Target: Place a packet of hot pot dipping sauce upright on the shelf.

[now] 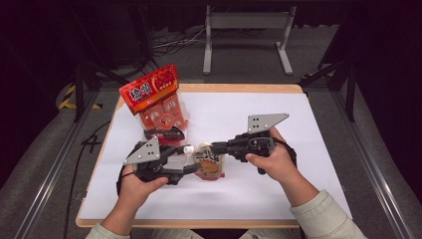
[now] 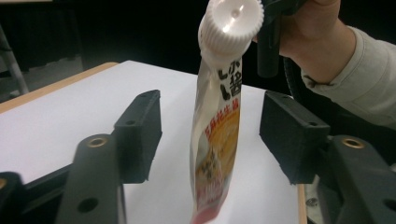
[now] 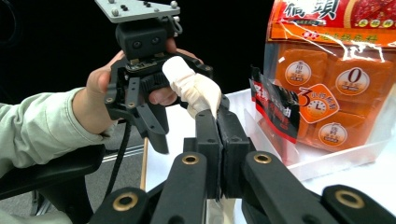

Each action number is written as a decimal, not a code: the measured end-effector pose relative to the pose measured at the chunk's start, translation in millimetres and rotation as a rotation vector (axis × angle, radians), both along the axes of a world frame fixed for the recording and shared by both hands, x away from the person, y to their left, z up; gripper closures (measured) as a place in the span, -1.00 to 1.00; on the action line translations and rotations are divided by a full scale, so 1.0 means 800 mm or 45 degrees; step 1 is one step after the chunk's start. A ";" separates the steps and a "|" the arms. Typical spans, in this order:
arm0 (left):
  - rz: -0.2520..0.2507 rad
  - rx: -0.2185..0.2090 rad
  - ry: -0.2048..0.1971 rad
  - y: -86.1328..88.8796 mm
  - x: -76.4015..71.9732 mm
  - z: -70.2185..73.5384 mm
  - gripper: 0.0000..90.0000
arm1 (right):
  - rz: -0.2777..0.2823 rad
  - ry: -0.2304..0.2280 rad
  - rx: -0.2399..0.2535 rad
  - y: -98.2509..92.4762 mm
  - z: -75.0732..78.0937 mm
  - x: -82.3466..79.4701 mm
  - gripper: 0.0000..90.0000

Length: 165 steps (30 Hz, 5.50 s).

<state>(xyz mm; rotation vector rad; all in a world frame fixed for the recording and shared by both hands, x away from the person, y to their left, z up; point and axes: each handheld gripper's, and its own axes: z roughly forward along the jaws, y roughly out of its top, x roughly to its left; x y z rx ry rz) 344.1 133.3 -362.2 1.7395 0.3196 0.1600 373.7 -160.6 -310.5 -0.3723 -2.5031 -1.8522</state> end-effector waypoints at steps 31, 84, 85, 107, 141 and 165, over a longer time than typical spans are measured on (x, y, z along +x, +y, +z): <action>-0.103 0.021 0.035 -0.001 0.006 0.008 0.96 | 0.044 -0.016 0.018 0.012 -0.008 -0.004 0.94; 0.125 0.050 -0.112 0.087 0.048 0.053 0.98 | -0.379 -0.041 -0.083 -0.126 -0.050 -0.038 0.43; 0.135 0.049 -0.117 0.089 0.049 0.053 0.98 | -0.381 -0.037 -0.082 -0.128 -0.050 -0.038 0.43; 0.237 0.059 -0.072 0.117 0.054 0.028 0.98 | -0.383 -0.008 -0.062 -0.132 -0.055 -0.031 0.44; 0.205 0.118 0.057 0.118 0.062 -0.026 0.97 | -0.333 0.035 -0.069 -0.123 -0.065 -0.022 0.40; 0.347 0.133 0.132 0.135 0.053 -0.035 0.26 | -0.319 0.054 -0.045 -0.122 -0.064 -0.022 0.32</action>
